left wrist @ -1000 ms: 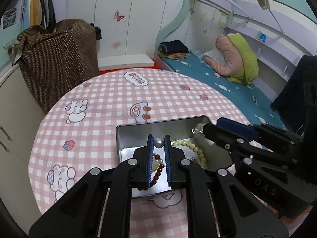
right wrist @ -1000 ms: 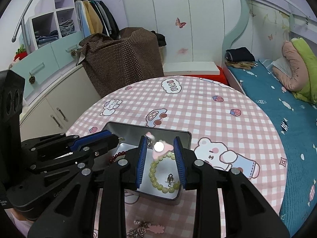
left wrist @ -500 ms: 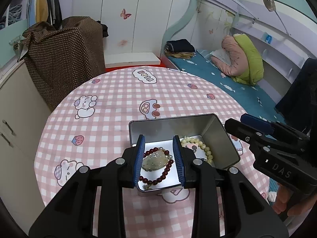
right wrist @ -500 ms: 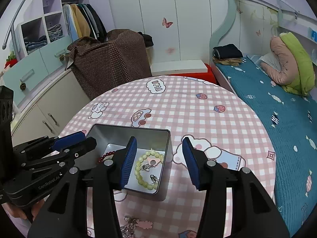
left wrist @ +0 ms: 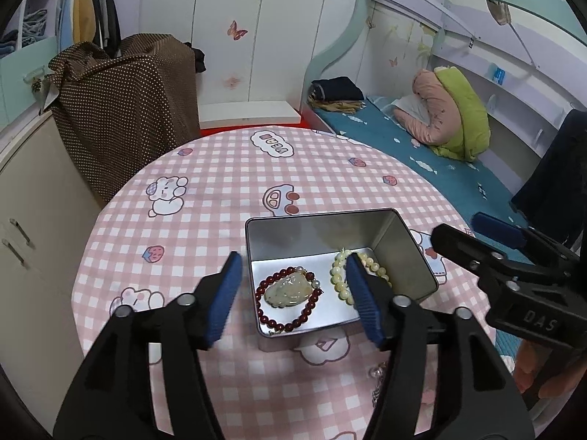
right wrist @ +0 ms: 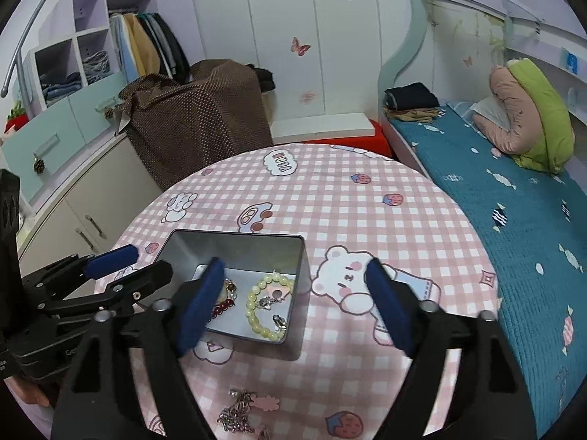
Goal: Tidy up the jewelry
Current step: 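Withdraw both tools from the box back toward the remaining charms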
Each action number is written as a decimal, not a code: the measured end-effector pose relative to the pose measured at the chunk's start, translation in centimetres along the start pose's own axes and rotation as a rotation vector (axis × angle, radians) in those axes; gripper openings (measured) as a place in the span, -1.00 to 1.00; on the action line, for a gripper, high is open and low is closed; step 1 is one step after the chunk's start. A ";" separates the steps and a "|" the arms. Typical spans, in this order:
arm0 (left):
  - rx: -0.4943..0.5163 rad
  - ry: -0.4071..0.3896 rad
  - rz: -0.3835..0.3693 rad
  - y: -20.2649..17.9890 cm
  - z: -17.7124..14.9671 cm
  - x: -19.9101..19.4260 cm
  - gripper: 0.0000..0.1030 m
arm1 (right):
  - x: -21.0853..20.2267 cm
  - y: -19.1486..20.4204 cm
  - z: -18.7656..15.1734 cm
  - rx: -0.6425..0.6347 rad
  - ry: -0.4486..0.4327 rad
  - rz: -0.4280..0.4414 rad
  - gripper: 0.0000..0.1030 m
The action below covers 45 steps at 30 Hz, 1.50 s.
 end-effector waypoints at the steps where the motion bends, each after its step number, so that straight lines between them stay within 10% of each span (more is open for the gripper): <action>1: 0.000 -0.001 0.002 0.0 -0.1 -0.2 0.27 | -0.4 -0.1 -0.1 0.000 -0.003 -0.009 0.64; 14: -0.005 -0.009 0.038 0.9 -2.8 -3.4 0.73 | -4.7 -0.6 -3.1 0.014 0.002 -0.101 0.86; 45: 0.071 0.156 0.022 -0.1 -12.2 -2.8 0.77 | -3.1 2.1 -13.3 -0.049 0.119 -0.083 0.64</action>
Point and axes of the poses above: each gripper's, at about its wrist camera, not at the fingertips, and x roughly the way its jaws point, y to its left, z to its top, the point moved 7 cm from there along x, roughly the way its jaws point, and after that the axes turned 15 degrees about z, right-handed, at the moved point
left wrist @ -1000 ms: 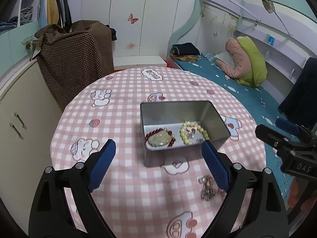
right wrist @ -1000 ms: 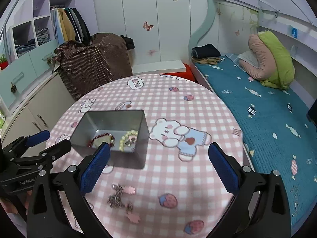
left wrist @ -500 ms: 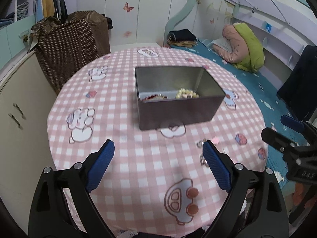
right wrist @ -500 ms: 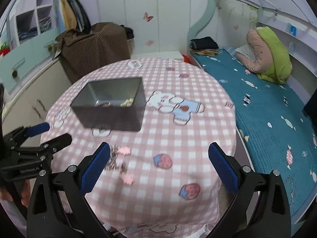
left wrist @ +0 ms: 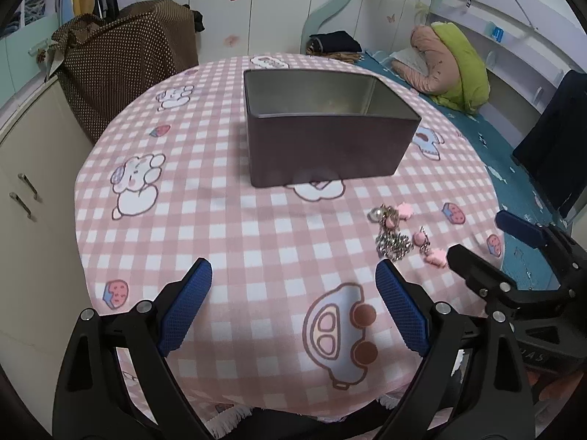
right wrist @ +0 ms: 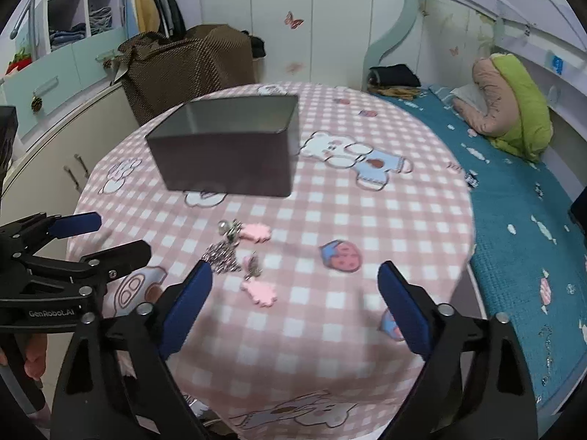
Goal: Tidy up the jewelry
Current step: 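Withdraw both tools from the box back toward the remaining charms, then grasp the pink charm with the right tool while the left tool grasps the silver chain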
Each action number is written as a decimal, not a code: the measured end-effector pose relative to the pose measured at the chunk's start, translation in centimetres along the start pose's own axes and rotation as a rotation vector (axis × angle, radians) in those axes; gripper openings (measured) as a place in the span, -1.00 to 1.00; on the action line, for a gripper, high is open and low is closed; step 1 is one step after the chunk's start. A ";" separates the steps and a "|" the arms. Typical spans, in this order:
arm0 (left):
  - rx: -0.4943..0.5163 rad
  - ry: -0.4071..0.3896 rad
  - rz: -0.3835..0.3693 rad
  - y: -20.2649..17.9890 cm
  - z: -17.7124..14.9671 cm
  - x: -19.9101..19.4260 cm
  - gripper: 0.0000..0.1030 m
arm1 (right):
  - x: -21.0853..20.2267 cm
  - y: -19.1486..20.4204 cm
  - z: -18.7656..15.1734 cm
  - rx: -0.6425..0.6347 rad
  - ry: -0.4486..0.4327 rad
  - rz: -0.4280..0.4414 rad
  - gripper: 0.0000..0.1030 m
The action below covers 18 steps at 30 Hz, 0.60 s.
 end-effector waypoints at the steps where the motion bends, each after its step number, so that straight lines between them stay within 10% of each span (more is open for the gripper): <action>1: -0.002 0.006 0.002 0.1 -0.2 0.2 0.77 | 0.2 0.0 -0.2 0.005 0.006 -0.002 0.62; 7: -0.006 0.020 0.006 0.4 -0.6 0.6 0.77 | 1.1 0.6 -0.8 -0.014 0.033 -0.006 0.44; 18: -0.010 0.039 0.011 0.3 -0.7 1.2 0.77 | 2.2 0.5 -1.2 -0.042 0.049 0.006 -0.70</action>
Point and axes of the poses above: each gripper's, at about its wrist camera, not at the fingertips, and x roughly the way its jaws point, y to its left, z to its top, the point moved 7 cm from there along x, roughly the way its jaws point, and after that the axes turned 15 degrees about z, right-handed, at the moved point
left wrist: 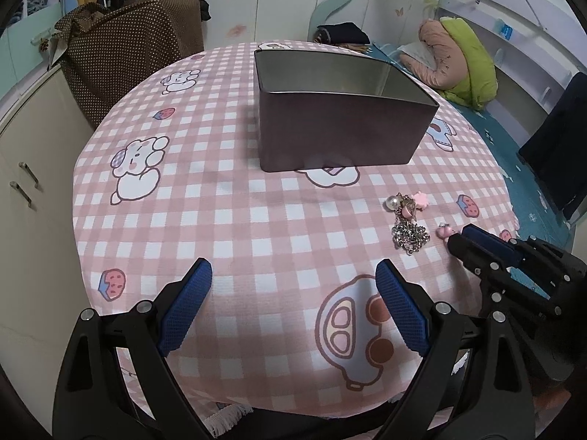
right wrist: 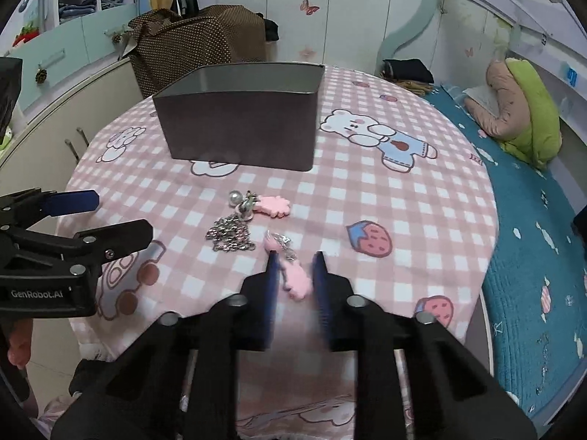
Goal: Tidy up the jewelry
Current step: 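Grasp the pink charm with the right tool while the left tool grasps the silver chain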
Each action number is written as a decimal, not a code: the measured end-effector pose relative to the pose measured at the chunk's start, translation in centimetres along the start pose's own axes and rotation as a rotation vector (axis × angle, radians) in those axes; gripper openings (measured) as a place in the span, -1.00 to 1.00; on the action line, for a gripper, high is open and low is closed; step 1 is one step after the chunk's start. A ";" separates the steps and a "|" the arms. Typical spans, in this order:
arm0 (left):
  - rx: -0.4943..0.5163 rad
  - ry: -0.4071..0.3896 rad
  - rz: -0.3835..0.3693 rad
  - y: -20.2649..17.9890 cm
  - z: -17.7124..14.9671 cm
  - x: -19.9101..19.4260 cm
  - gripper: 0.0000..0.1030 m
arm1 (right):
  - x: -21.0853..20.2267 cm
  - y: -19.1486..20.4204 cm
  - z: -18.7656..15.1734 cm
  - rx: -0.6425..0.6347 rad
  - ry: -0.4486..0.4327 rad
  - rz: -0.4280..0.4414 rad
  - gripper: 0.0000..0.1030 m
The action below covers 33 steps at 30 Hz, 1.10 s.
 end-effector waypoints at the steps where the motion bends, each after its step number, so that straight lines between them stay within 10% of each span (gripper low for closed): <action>1: 0.001 0.001 0.000 -0.1 0.0 0.0 0.77 | 0.0 -0.1 0.0 0.008 -0.002 0.008 -0.70; 27: 0.146 -0.074 -0.092 -8.0 4.4 0.2 0.75 | -3.0 -6.3 2.6 0.129 -0.101 0.010 -0.70; 33: 0.237 -0.082 -0.086 -10.0 4.6 1.3 0.34 | -2.9 -6.8 2.7 0.139 -0.104 0.028 -0.70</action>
Point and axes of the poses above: each gripper's, at about its wrist camera, not at the fingertips, and x roughly the way its jaws point, y to its left, z to its top, the point moved 7 cm from there along x, roughly the way its jaws point, and after that the axes turned 15 degrees about z, right-handed, at the moved point
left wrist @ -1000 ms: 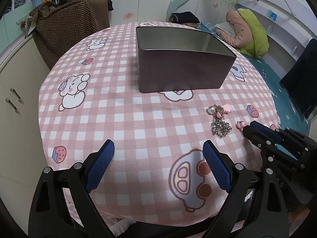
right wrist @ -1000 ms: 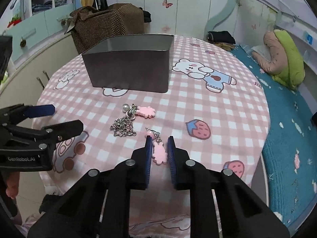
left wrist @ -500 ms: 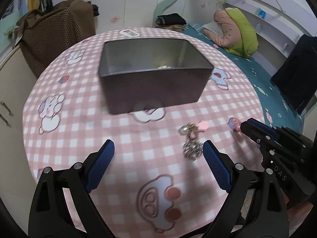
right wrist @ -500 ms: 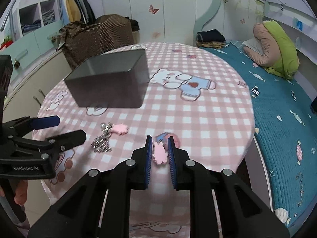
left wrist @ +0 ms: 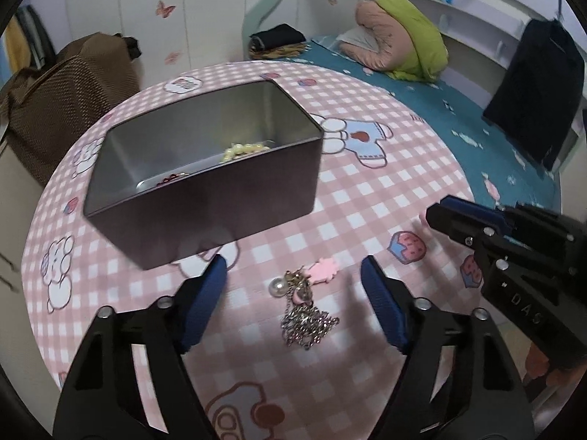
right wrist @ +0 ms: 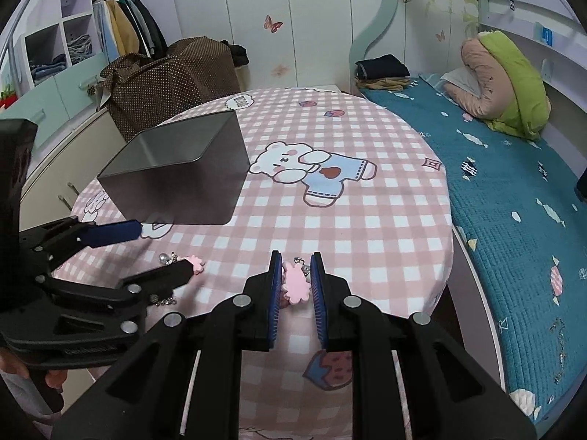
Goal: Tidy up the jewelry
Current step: 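Grasp the pink charm with the right tool while the left tool grasps the silver chain, then carry both items into the grey box and open both tools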
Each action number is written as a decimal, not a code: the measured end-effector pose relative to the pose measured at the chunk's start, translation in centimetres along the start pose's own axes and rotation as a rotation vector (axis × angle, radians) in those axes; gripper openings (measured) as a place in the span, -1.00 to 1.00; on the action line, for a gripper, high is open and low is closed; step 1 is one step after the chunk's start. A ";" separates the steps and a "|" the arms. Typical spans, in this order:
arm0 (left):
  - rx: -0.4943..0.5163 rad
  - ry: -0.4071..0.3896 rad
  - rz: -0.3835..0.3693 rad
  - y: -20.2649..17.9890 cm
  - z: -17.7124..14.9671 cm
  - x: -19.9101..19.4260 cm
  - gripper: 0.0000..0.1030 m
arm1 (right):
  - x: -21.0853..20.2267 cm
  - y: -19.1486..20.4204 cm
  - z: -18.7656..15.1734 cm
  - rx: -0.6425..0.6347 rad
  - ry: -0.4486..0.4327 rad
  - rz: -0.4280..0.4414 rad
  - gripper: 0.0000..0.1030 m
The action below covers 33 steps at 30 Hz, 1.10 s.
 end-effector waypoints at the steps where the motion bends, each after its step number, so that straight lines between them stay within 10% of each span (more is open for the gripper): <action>1: 0.014 0.001 0.002 -0.2 0.1 0.3 0.27 | 0.0 0.0 0.0 0.001 -0.001 0.002 -0.70; 9: 0.082 0.032 -0.019 -0.8 0.0 1.6 -0.67 | 0.1 -0.2 0.5 0.004 -0.004 0.019 -0.70; 33: -0.251 -0.053 -0.070 7.4 1.9 -3.8 -0.70 | -0.3 3.7 3.5 -0.077 -0.048 0.087 -0.70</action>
Point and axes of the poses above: each gripper's, at about its wrist camera, not at the fingertips, and x roughly the way its jaws point, y to its left, z to its top, the point moved 7 cm from there along x, roughly the way its jaws point, and after that the axes turned 15 degrees about z, right-handed, at the moved point
